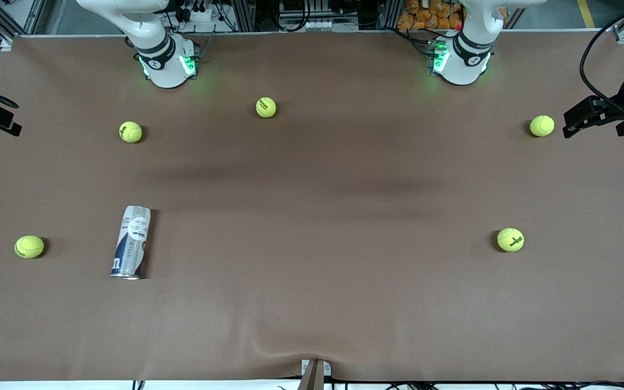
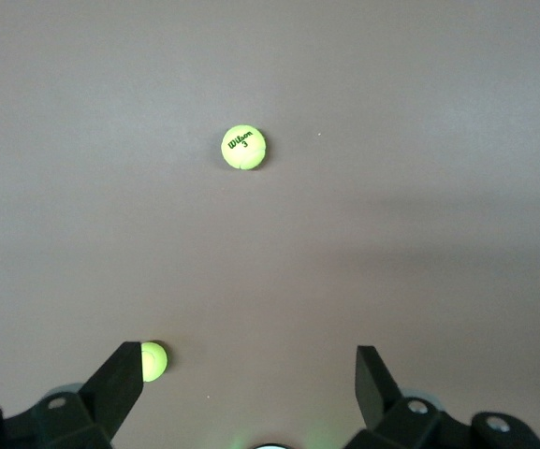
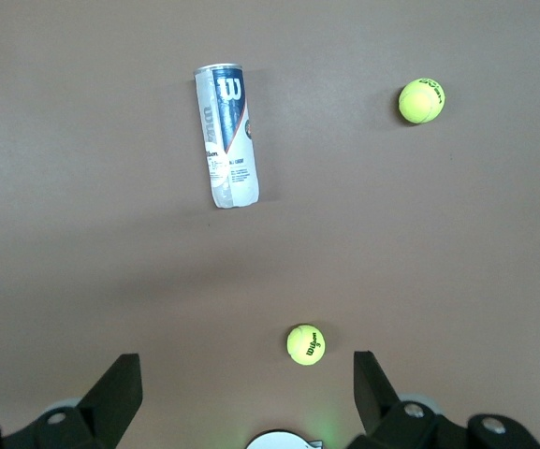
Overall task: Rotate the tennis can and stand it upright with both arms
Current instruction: 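Reach the right gripper toward the lying Wilson tennis can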
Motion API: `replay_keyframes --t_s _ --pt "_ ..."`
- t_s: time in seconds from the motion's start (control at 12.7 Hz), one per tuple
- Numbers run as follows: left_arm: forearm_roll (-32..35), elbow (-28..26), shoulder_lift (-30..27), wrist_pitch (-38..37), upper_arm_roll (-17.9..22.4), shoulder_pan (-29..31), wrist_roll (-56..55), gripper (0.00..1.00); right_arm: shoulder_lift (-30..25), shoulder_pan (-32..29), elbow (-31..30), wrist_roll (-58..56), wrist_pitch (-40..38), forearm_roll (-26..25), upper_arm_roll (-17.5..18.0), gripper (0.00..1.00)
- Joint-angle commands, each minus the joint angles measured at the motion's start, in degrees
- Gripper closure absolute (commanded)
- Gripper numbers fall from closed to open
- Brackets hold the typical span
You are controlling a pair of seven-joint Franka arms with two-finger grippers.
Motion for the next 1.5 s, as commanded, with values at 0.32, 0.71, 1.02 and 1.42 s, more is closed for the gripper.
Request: replay_keyframes --t_s 0.32,0.71,1.02,1.42 --pt "-0.5 1.4 1.1 -0.8 -0.1 0.2 -0.1 0.0 -1.5 -0.9 -1.0 -2.0 0.2 0.8 0.6 0.0" --pt "-1.8 0.9 1.6 -0.5 0.1 0.3 -0.2 0.0 9.4 -0.8 -0.6 -3.8 4.8 0.8 0.9 0.0" --pt "-1.8 0.8 2.0 -0.3 0.1 0.3 -0.3 0.0 22.6 -0.1 -1.0 -6.2 14.0 0.8 0.9 0.0" --pt "-1.8 0.0 2.4 0.2 0.1 0.3 -0.3 0.0 33.1 1.5 -3.4 -8.1 26.7 1.0 1.1 0.0"
